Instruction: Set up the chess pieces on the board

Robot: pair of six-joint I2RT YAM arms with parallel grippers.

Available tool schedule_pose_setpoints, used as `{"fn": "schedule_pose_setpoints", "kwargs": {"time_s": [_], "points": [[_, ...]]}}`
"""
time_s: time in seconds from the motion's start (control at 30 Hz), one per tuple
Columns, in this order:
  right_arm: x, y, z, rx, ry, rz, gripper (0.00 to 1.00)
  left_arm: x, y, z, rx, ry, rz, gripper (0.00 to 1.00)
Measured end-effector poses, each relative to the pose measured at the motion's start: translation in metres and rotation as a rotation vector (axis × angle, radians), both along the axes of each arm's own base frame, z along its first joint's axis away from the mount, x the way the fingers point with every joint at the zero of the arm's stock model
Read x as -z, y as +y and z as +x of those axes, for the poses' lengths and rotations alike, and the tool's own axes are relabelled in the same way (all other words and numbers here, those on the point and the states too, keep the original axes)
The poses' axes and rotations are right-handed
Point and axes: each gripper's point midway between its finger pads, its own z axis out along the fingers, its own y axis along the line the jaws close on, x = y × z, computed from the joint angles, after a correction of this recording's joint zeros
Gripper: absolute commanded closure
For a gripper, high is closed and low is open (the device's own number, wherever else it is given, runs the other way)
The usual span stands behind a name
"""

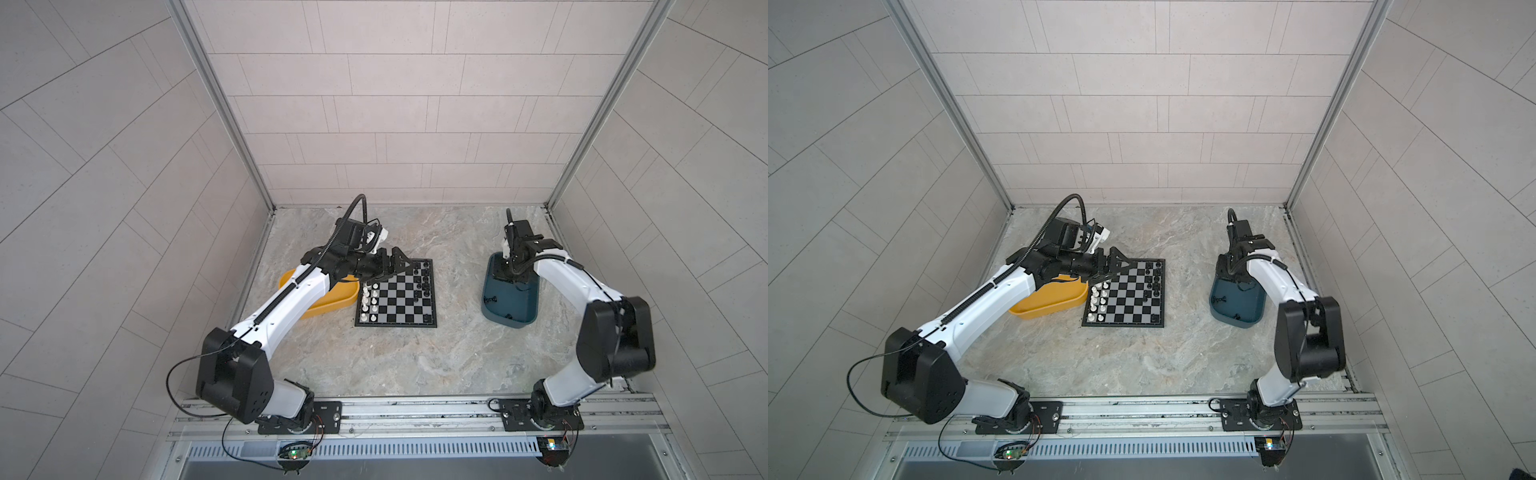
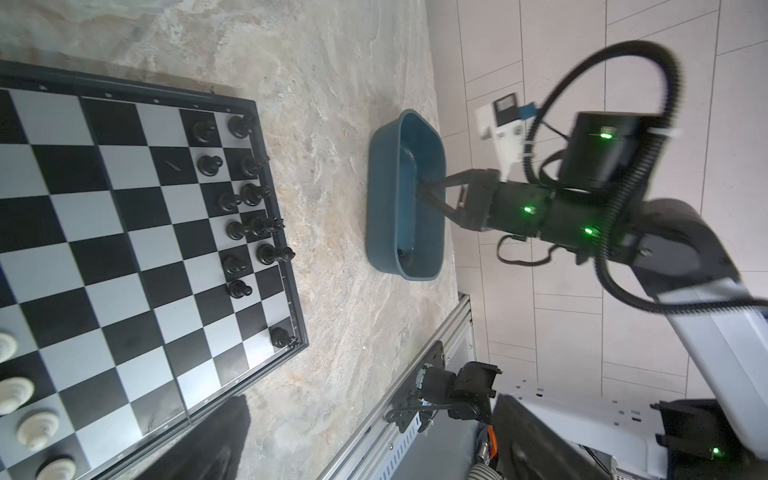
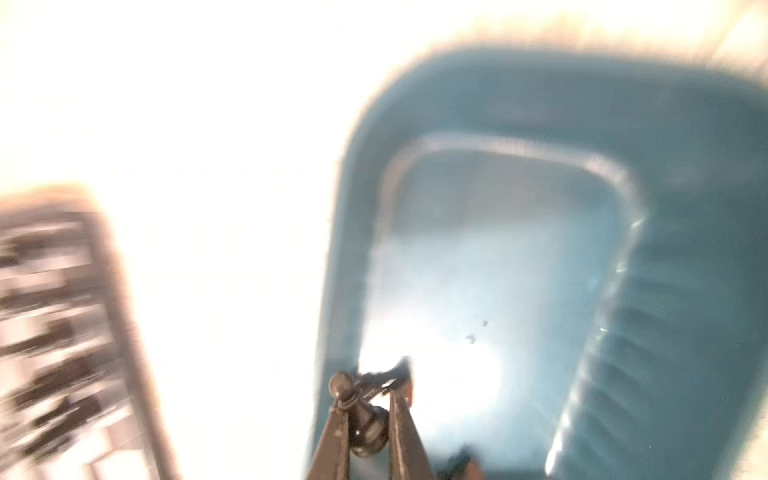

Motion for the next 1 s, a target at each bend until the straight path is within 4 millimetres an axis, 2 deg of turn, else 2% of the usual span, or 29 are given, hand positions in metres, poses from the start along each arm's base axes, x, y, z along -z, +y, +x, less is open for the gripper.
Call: {"fn": "schedule_pose_setpoints", "kwargs": {"time_s": [0.1, 0.2, 0.37, 0.53, 0.7, 0.87, 1.0], "points": [[-0.050, 0.034, -0.012, -0.117, -0.151, 0.014, 0.99, -0.002, -0.005, 0.005, 0.027, -0.008, -0.002, 0.11], [-0.078, 0.065, -0.026, -0.244, -0.246, 0.058, 0.99, -0.005, -0.010, 0.007, 0.059, -0.016, -0.011, 0.15], [-0.091, 0.137, -0.052, -0.529, -0.320, 0.164, 1.00, -0.003, -0.018, 0.002, 0.117, -0.006, -0.032, 0.26], [-0.092, 0.177, -0.065, -0.705, -0.314, 0.233, 1.00, 0.004, -0.041, -0.018, 0.218, 0.031, -0.053, 0.34], [-0.086, 0.203, -0.075, -0.806, -0.295, 0.260, 1.00, 0.002, -0.058, -0.026, 0.264, 0.062, -0.093, 0.42], [-0.087, 0.205, -0.077, -0.822, -0.297, 0.262, 1.00, 0.001, -0.064, -0.022, 0.254, 0.090, -0.122, 0.51], [-0.088, 0.206, -0.078, -0.832, -0.298, 0.270, 1.00, 0.001, -0.065, -0.020, 0.238, 0.116, -0.133, 0.63]]}}
